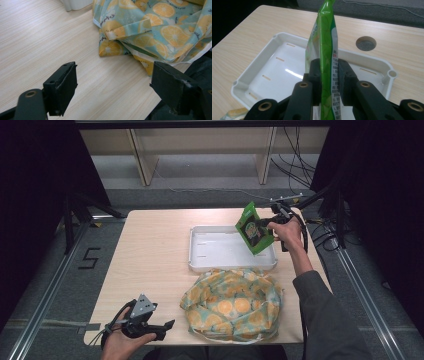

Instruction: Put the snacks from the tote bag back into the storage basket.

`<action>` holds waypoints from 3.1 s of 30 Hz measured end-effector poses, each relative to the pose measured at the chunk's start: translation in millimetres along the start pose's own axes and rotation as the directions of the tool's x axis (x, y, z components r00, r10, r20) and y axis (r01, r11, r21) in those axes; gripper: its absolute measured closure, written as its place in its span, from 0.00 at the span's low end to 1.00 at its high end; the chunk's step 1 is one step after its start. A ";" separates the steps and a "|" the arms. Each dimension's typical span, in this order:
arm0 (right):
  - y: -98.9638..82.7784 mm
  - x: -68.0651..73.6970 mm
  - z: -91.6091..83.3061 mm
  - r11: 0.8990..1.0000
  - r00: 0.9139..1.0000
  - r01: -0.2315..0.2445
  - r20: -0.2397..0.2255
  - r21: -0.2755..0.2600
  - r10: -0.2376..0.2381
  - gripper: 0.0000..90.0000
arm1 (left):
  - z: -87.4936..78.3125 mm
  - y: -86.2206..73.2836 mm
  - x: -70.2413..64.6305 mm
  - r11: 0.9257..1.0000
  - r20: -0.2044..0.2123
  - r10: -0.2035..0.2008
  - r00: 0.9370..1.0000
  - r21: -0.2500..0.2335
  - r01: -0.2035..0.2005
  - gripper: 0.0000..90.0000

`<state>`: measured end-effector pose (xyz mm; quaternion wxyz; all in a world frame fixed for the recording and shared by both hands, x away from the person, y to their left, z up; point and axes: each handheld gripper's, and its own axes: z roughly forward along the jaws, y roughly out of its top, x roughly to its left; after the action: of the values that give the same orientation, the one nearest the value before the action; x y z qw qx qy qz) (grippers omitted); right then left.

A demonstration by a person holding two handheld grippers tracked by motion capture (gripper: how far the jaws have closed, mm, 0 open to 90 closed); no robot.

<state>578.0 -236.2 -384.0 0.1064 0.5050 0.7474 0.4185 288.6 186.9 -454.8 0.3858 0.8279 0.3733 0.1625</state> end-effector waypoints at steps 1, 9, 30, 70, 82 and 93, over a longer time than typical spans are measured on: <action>0.0 0.0 0.0 1.000 1.000 0.000 0.000 0.000 0.000 0.85 | 0.0 0.0 0.0 1.000 0.000 0.000 1.000 0.000 0.000 0.23; 1.5 -5.3 7.4 0.999 0.999 -0.029 0.018 0.020 0.029 0.85 | 0.1 0.7 0.3 1.000 0.004 0.020 1.000 0.005 -0.020 0.23; 0.5 -18.0 33.7 0.998 0.993 -0.062 0.100 0.026 0.059 0.85 | 0.4 0.9 -2.8 1.000 0.011 0.010 1.000 -0.001 -0.010 0.23; -6.4 -34.9 44.8 0.988 0.978 -0.144 0.157 0.052 0.134 0.80 | -1.1 2.4 -2.2 0.997 0.029 0.075 0.997 0.031 -0.076 0.23; -12.5 -42.7 44.7 0.982 0.972 -0.182 0.162 0.044 0.173 0.78 | 0.7 1.9 -5.7 1.000 0.026 0.027 0.999 0.006 -0.027 0.23; -17.1 -46.2 44.8 0.978 0.965 -0.203 0.178 0.044 0.192 0.78 | -0.5 2.8 -2.6 0.996 0.032 0.082 0.996 0.035 -0.083 0.23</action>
<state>614.3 -254.4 -436.8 0.1127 0.6144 0.6939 0.3582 287.9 184.0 -452.3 0.3694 0.8518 0.3359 0.1587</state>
